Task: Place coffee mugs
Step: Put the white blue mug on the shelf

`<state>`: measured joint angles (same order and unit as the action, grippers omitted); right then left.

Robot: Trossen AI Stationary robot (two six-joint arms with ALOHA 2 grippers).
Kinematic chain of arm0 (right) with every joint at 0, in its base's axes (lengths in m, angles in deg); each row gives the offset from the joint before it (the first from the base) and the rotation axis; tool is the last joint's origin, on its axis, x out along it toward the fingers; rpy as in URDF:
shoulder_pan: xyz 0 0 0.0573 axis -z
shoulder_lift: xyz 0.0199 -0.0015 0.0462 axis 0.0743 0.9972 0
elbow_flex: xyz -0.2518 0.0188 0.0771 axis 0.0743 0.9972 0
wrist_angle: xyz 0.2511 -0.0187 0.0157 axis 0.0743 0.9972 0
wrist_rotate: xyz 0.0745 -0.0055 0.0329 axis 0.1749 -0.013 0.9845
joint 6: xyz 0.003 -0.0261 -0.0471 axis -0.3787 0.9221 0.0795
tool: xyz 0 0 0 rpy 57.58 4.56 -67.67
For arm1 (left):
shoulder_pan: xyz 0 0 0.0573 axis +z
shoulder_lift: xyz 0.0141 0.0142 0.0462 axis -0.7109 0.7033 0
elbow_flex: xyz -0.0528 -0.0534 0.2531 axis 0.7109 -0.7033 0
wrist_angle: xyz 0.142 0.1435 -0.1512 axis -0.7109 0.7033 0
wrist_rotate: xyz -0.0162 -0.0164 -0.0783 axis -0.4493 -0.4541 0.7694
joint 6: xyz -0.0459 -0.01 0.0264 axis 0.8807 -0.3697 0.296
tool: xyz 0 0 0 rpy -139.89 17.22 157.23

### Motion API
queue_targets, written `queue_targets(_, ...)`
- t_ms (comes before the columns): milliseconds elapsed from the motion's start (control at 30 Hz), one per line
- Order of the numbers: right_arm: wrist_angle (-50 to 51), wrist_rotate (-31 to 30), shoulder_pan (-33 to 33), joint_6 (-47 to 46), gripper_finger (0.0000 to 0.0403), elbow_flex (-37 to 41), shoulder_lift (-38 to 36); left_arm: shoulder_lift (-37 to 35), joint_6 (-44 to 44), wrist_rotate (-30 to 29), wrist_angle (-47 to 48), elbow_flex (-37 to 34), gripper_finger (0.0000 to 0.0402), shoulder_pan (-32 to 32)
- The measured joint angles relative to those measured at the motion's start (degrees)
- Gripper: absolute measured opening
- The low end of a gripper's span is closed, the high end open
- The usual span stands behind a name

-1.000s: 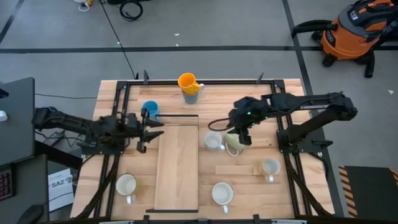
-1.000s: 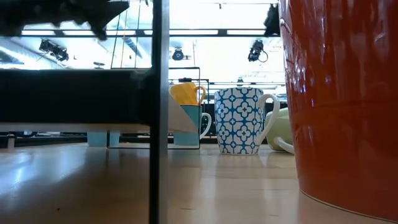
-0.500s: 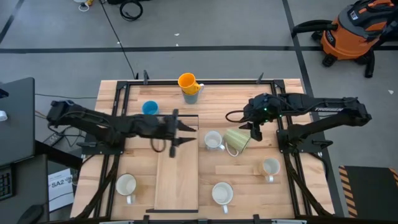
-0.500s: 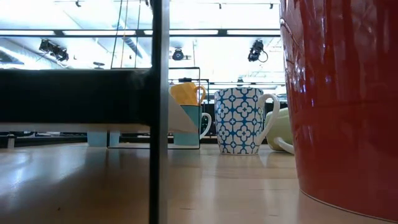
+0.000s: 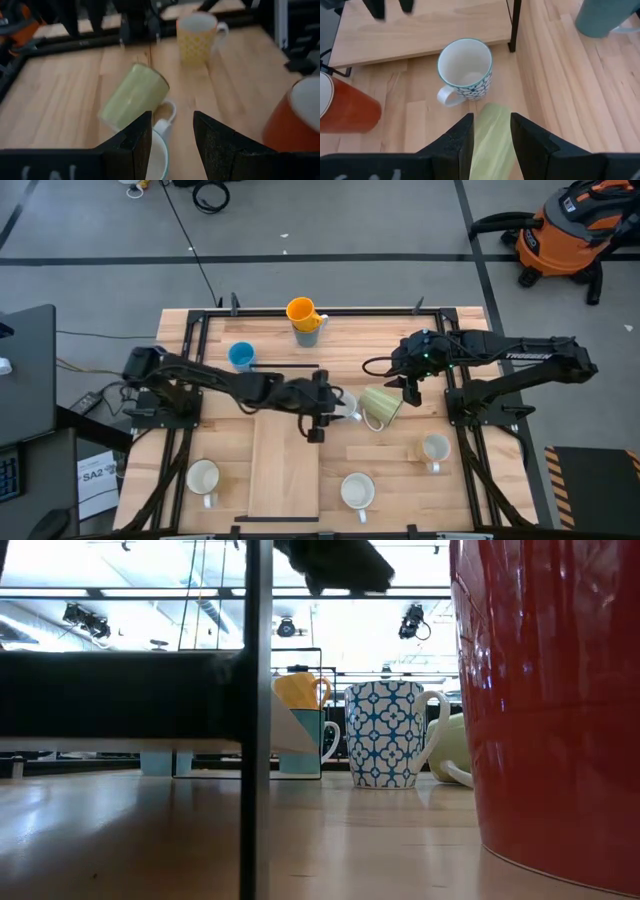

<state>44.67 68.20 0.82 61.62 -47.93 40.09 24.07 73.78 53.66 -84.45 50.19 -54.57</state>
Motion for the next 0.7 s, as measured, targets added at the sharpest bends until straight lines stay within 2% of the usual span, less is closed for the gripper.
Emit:
queue_targets(367,-0.43,0.02,0.0,-0.01,0.0133,0.0,0.0,7.53,0.02,-0.1,0.84,0.05,0.0151,0.06)
queue_targets(700,-0.48,0.02,0.0,-0.01,0.0133,0.0,0.0,9.64,-0.04,-3.16,0.73,0.09,0.0151,0.2)
